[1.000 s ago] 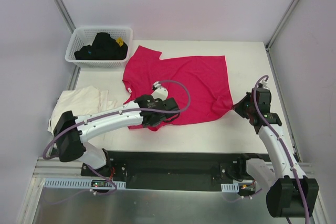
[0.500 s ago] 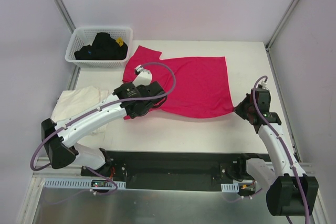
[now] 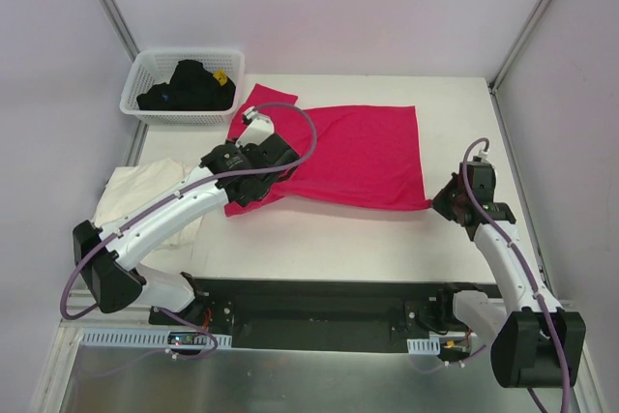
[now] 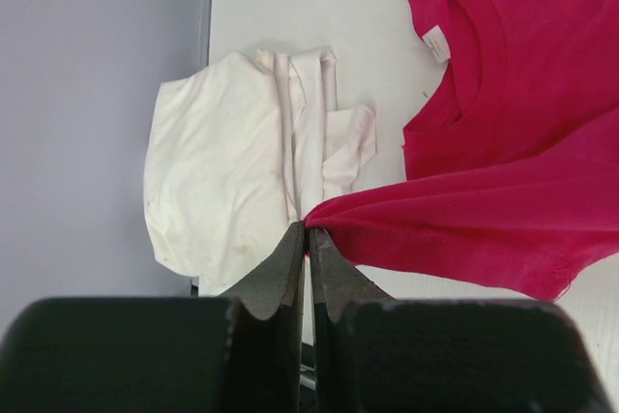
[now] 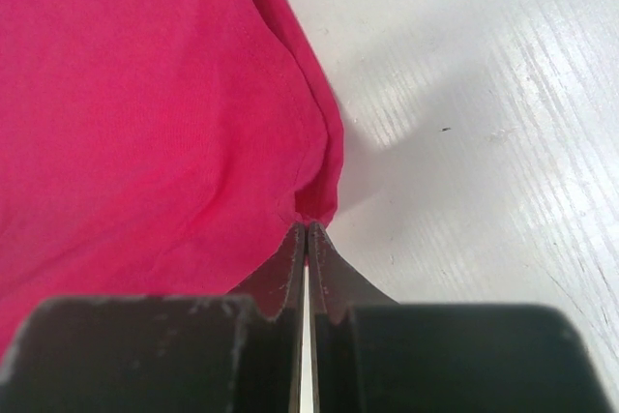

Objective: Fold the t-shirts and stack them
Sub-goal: Fold the flattened tshirt in 1/3 of the way

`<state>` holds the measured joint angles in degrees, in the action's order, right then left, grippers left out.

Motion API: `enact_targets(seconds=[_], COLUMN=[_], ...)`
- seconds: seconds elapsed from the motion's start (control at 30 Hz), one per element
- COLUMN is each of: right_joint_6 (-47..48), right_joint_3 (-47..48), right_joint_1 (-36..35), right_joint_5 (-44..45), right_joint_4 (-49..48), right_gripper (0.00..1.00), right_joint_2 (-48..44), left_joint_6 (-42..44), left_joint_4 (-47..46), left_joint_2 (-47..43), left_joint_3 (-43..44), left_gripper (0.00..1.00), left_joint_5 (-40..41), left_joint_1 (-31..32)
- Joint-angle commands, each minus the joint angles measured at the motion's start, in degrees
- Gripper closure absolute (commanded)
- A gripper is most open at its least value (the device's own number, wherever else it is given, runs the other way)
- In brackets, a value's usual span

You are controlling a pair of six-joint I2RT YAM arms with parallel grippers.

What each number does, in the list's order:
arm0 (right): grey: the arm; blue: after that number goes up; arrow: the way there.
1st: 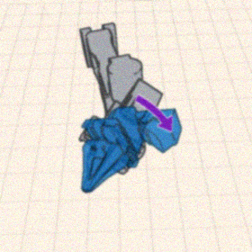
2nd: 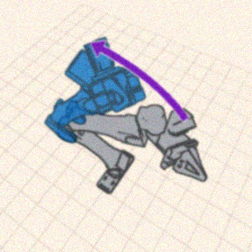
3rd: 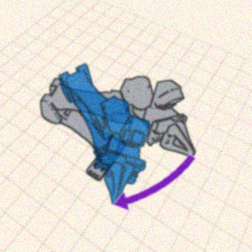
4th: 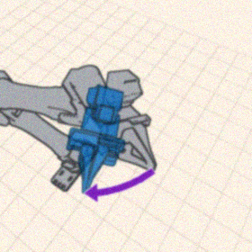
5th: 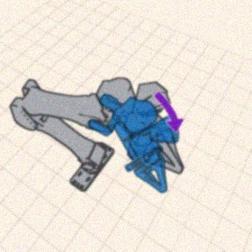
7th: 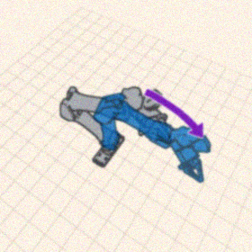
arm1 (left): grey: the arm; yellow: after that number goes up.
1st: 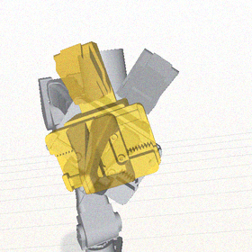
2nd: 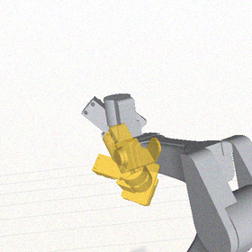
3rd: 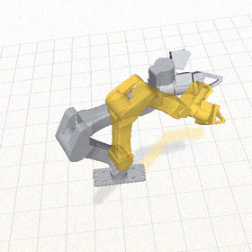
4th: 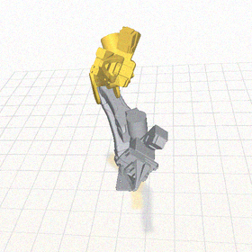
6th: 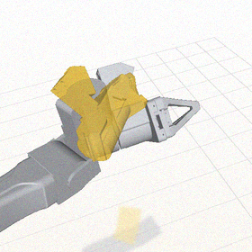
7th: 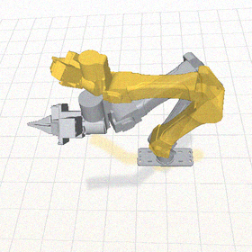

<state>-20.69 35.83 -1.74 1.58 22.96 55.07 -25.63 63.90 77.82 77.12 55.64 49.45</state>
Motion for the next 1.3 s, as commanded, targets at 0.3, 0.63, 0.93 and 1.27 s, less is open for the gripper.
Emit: enact_targets(seconds=[0.3,0.63,0.93,1.27], right_joint_6=[0.0,-0.9,-1.5,-3.0], right_joint_3=[7.6,10.9,13.0,16.6], right_joint_1=[1.6,3.2,4.1,4.4], right_joint_5=[2.9,2.0,1.3,-1.1], right_joint_4=[-6.3,-9.2,-10.7,-12.3], right_gripper=[0.99,0.99,0.99,0.99], right_joint_2=[7.2,13.1,18.6,25.3], left_joint_6=[14.4,19.5,23.0,23.9], left_joint_4=[-16.9,-22.5,-24.6,-24.9], left_joint_2=[2.7,5.2,8.0,11.4], left_joint_3=[-1.2,-0.8,2.9,6.1], left_gripper=[1.0,1.0,1.0,1.0], left_joint_5=[-2.7,-6.2,-6.9,-6.9], left_joint_1=[-6.2,-9.2,-11.1,-13.1])
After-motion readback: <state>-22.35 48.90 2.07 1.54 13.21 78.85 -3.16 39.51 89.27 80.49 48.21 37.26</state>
